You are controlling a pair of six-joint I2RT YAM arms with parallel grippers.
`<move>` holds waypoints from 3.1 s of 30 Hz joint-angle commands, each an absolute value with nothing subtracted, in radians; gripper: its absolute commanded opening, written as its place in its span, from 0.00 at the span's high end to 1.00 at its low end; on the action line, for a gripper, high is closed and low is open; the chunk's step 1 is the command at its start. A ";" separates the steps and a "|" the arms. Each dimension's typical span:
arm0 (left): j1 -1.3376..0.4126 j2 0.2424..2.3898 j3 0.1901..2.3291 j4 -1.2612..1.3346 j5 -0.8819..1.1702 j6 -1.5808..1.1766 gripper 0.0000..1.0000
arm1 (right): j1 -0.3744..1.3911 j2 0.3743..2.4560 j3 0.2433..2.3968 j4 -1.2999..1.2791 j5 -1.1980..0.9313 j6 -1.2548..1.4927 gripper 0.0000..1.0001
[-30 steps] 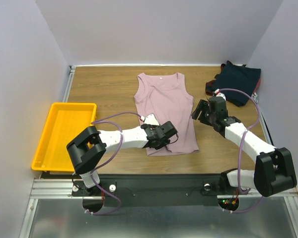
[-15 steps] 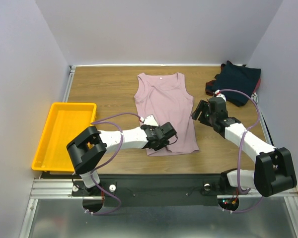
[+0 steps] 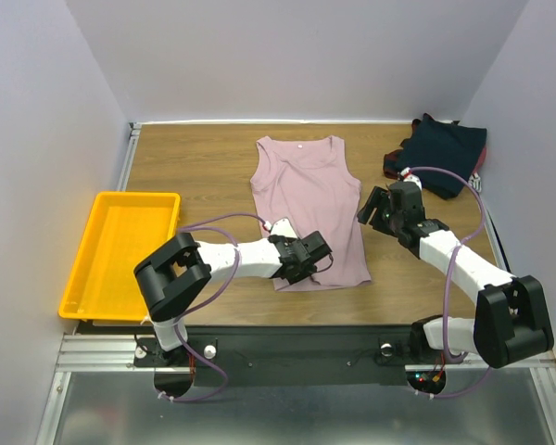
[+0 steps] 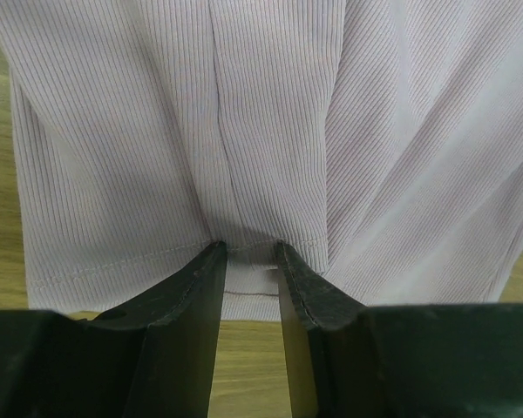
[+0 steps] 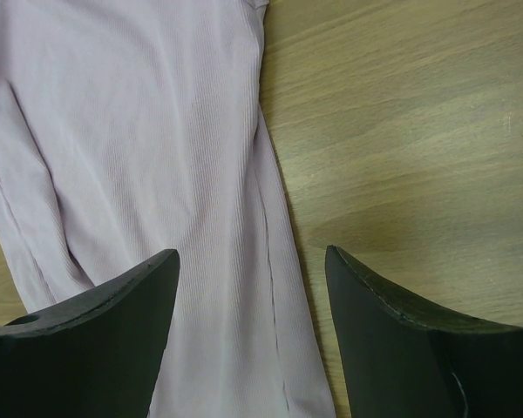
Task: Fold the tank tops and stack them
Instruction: Flatten the tank top out
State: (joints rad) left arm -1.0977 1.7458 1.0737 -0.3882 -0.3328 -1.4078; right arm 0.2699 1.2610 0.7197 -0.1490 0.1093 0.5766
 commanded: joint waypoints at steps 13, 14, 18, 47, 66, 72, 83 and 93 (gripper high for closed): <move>-1.075 1.740 1.089 -0.354 -0.348 -1.367 0.84 | 0.278 1.243 0.707 -0.103 0.123 0.577 0.27; -1.074 1.736 1.088 -0.356 -0.347 -1.367 0.88 | 0.278 1.241 0.707 -0.103 0.121 0.575 0.27; -1.065 1.720 1.083 -0.354 -0.342 -1.359 1.00 | 0.278 1.232 0.706 -0.103 0.117 0.572 0.27; -1.034 1.567 0.974 -0.224 -0.278 -1.281 0.80 | 0.279 1.002 0.537 -0.242 -0.139 0.660 0.29; -1.057 1.720 1.040 -0.213 -0.250 -1.310 0.67 | 0.410 1.002 0.526 -0.213 -0.078 0.703 0.37; -1.055 1.695 1.014 -0.273 -0.285 -1.350 0.66 | 0.408 0.991 0.506 -0.213 -0.068 0.703 0.37; -1.057 1.622 0.934 -0.313 -0.308 -1.367 0.66 | 0.408 0.994 0.488 -0.213 -0.034 0.695 0.37; -1.057 1.594 0.951 -0.345 -0.330 -1.330 0.65 | 0.410 1.025 0.480 -0.206 -0.034 0.680 0.39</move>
State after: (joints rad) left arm -1.0527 1.6447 0.9379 -0.2867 -0.2756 -1.3499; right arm 0.4015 1.0210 0.5064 -0.2462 -0.0425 0.6991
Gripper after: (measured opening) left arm 0.342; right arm 0.608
